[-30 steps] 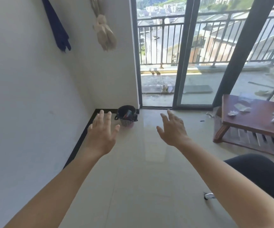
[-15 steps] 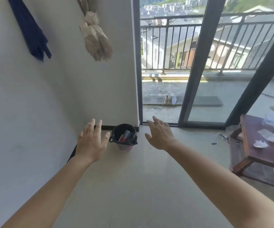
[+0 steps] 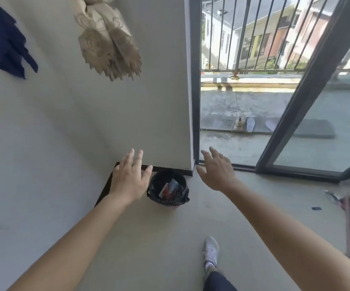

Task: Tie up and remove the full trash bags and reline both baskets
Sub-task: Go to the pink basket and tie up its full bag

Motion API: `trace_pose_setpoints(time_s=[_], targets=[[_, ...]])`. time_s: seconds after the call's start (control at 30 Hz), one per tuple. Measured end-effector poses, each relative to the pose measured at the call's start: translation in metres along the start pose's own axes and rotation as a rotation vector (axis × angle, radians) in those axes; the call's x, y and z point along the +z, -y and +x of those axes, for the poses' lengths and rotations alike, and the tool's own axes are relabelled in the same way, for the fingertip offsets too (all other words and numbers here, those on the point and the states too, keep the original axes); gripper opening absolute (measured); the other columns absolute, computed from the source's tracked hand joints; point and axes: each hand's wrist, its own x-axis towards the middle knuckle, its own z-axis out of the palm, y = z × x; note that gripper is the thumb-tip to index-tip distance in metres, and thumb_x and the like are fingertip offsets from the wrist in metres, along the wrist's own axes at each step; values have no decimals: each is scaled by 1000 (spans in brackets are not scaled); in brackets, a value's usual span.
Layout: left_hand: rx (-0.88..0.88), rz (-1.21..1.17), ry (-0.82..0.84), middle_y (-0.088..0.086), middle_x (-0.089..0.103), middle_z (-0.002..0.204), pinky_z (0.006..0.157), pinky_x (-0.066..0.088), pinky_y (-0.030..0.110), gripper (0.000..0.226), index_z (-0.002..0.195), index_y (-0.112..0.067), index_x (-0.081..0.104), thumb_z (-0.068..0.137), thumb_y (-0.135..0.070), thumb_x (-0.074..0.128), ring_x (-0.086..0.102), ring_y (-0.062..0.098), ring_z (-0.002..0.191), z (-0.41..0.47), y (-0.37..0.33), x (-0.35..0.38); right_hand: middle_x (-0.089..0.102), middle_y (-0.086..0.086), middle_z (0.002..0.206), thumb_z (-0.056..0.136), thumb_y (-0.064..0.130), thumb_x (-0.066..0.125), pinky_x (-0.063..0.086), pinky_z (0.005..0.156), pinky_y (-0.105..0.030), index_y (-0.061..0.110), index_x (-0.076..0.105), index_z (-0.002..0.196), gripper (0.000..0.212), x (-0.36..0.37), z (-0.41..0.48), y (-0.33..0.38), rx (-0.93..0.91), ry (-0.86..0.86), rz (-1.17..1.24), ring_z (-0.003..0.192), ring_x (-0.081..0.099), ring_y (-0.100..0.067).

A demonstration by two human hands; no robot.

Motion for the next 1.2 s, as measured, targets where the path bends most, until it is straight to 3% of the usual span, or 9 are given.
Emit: trace_pose_setpoints(time_s=[0.3, 0.8, 0.87, 0.97, 1.07, 1.2], targets=[[-175, -72, 107, 9, 14, 164, 117, 22, 46, 65, 156, -17, 18, 102, -48, 33, 18, 27, 149, 148, 13, 64, 23, -15, 160, 99, 48, 40, 26, 116, -49, 14, 27, 153, 65, 53, 183, 0, -8, 169, 64, 144, 30, -34], [-255, -72, 393, 12, 19, 163, 115, 24, 46, 65, 156, -16, 19, 102, -52, 28, 22, 30, 147, 184, 147, 314, 42, -14, 147, 101, 45, 41, 33, 108, -43, 14, 34, 148, 57, 295, 223, -10, 151, 366, 7, 133, 43, -35], [-288, -118, 387, 11, 20, 162, 116, 24, 46, 65, 155, -16, 20, 102, -51, 30, 21, 29, 148, 184, 162, 361, 42, -14, 145, 100, 44, 42, 34, 107, -43, 14, 36, 147, 56, 340, 230, -22, 174, 367, 53, 132, 43, -35], [-392, -292, 317, 11, 26, 160, 117, 22, 43, 63, 154, -14, 25, 102, -49, 32, 23, 27, 147, 187, 180, 441, 40, -16, 148, 100, 45, 43, 32, 109, -42, 12, 35, 149, 60, 420, 243, -46, 354, 382, 310, 137, 38, -32], [-558, -473, 245, 10, 31, 158, 117, 21, 38, 61, 152, -11, 29, 103, -46, 33, 28, 25, 145, 193, 196, 529, 34, -16, 155, 99, 53, 40, 28, 116, -44, 10, 29, 153, 69, 504, 256, -69, 550, 346, 522, 143, 31, -29], [-831, -738, 81, 12, 47, 146, 113, 33, 43, 59, 140, -7, 43, 100, -50, 30, 43, 29, 132, 197, 223, 638, 19, -7, 163, 96, 68, 27, 16, 120, -45, 18, 15, 158, 81, 601, 270, -100, 616, 263, 731, 151, 15, -23]])
